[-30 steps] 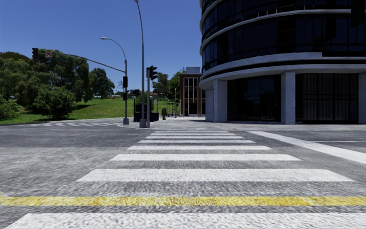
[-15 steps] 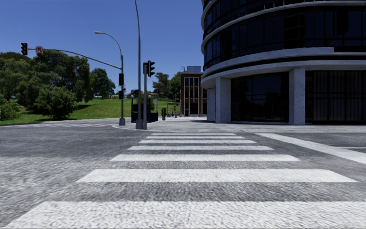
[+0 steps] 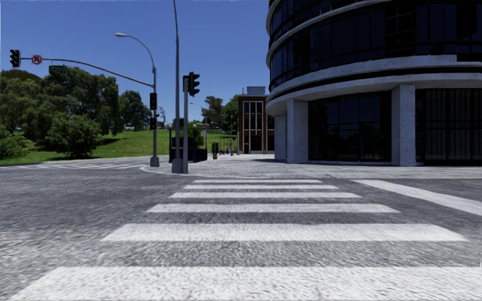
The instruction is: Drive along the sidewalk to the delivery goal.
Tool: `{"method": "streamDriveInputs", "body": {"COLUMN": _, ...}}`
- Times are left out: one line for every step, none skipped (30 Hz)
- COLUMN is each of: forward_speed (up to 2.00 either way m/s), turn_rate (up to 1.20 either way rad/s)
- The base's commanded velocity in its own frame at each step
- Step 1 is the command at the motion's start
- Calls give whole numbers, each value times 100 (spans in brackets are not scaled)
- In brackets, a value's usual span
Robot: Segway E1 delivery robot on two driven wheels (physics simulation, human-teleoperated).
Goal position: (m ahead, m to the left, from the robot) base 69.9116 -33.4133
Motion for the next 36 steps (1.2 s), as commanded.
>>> {"method": "streamDriveInputs", "body": {"forward_speed": 200, "turn_rate": 0}}
{"method": "streamDriveInputs", "body": {"forward_speed": 200, "turn_rate": 0}}
{"method": "streamDriveInputs", "body": {"forward_speed": 200, "turn_rate": 0}}
{"method": "streamDriveInputs", "body": {"forward_speed": 200, "turn_rate": 0}}
{"method": "streamDriveInputs", "body": {"forward_speed": 200, "turn_rate": -6}}
{"method": "streamDriveInputs", "body": {"forward_speed": 200, "turn_rate": -17}}
{"method": "streamDriveInputs", "body": {"forward_speed": 200, "turn_rate": -21}}
{"method": "streamDriveInputs", "body": {"forward_speed": 200, "turn_rate": -22}}
{"method": "streamDriveInputs", "body": {"forward_speed": 200, "turn_rate": -22}}
{"method": "streamDriveInputs", "body": {"forward_speed": 200, "turn_rate": -23}}
{"method": "streamDriveInputs", "body": {"forward_speed": 200, "turn_rate": -23}}
{"method": "streamDriveInputs", "body": {"forward_speed": 200, "turn_rate": -23}}
{"method": "streamDriveInputs", "body": {"forward_speed": 200, "turn_rate": -21}}
{"method": "streamDriveInputs", "body": {"forward_speed": 200, "turn_rate": -21}}
{"method": "streamDriveInputs", "body": {"forward_speed": 200, "turn_rate": -1}}
{"method": "streamDriveInputs", "body": {"forward_speed": 200, "turn_rate": 0}}
{"method": "streamDriveInputs", "body": {"forward_speed": 200, "turn_rate": 0}}
{"method": "streamDriveInputs", "body": {"forward_speed": 200, "turn_rate": 0}}
{"method": "streamDriveInputs", "body": {"forward_speed": 200, "turn_rate": 0}}
{"method": "streamDriveInputs", "body": {"forward_speed": 200, "turn_rate": 0}}
{"method": "streamDriveInputs", "body": {"forward_speed": 200, "turn_rate": 0}}
{"method": "streamDriveInputs", "body": {"forward_speed": 200, "turn_rate": 0}}
{"method": "streamDriveInputs", "body": {"forward_speed": 200, "turn_rate": 0}}
{"method": "streamDriveInputs", "body": {"forward_speed": 200, "turn_rate": 0}}
{"method": "streamDriveInputs", "body": {"forward_speed": 200, "turn_rate": 0}}
{"method": "streamDriveInputs", "body": {"forward_speed": 200, "turn_rate": 0}}
{"method": "streamDriveInputs", "body": {"forward_speed": 200, "turn_rate": 0}}
{"method": "streamDriveInputs", "body": {"forward_speed": 200, "turn_rate": 0}}
{"method": "streamDriveInputs", "body": {"forward_speed": 200, "turn_rate": 0}}
{"method": "streamDriveInputs", "body": {"forward_speed": 200, "turn_rate": 0}}
{"method": "streamDriveInputs", "body": {"forward_speed": 200, "turn_rate": 0}}
{"method": "streamDriveInputs", "body": {"forward_speed": 200, "turn_rate": 0}}
{"method": "streamDriveInputs", "body": {"forward_speed": 200, "turn_rate": 0}}
{"method": "streamDriveInputs", "body": {"forward_speed": 200, "turn_rate": 0}}
{"method": "streamDriveInputs", "body": {"forward_speed": 200, "turn_rate": 0}}
{"method": "streamDriveInputs", "body": {"forward_speed": 200, "turn_rate": 0}}
